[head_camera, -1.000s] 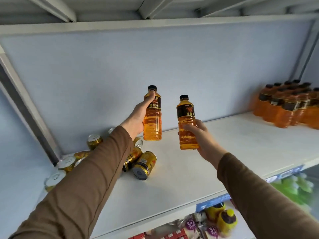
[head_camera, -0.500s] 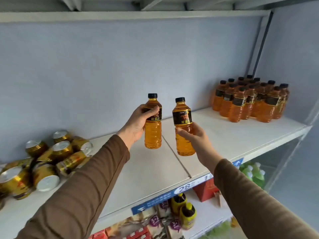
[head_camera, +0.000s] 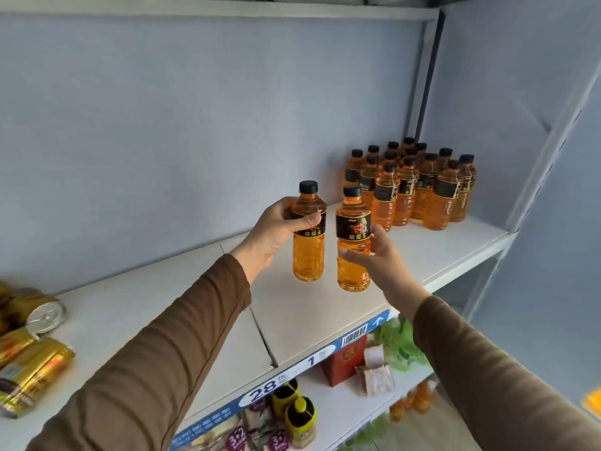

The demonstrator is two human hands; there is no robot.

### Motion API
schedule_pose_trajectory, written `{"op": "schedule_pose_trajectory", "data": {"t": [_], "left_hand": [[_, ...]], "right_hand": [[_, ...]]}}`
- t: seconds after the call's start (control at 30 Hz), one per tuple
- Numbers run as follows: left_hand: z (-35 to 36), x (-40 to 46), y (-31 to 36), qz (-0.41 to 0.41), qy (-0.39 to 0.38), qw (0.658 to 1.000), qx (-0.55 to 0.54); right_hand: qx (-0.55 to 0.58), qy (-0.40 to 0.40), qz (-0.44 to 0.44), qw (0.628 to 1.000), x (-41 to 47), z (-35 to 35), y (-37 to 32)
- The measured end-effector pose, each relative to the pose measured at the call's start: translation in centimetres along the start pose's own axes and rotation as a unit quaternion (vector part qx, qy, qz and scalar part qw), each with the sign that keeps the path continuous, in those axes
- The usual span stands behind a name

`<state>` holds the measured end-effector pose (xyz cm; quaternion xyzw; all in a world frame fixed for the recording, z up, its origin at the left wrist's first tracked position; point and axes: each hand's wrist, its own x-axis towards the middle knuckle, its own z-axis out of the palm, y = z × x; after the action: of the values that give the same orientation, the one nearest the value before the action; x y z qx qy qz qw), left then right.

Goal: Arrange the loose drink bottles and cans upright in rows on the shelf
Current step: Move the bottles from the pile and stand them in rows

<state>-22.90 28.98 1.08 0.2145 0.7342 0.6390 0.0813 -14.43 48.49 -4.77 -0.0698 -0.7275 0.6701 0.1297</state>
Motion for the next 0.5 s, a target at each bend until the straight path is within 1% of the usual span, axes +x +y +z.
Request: {"op": "schedule_pose_trajectory", "data": {"t": [0.13, 0.3, 0.5], "left_hand": [[4.3, 2.5, -1.0, -0.009, -0.023, 1.0, -0.013], [10.1, 6.3, -0.5, -0.005, -0.042, 0.999, -0.002], [17.2, 10.7, -1.2, -0.03, -0.035, 0.999, 0.023]], "right_hand": [[-0.004, 0.027, 0.006, 1.0, 1.0, -4.3, 1.6], [-0.007, 0.056, -0.002, 0.998, 3.8, -10.4, 1.9], [-0.013, 0.044, -0.008, 0.999, 7.9, -18.2, 3.6]]}}
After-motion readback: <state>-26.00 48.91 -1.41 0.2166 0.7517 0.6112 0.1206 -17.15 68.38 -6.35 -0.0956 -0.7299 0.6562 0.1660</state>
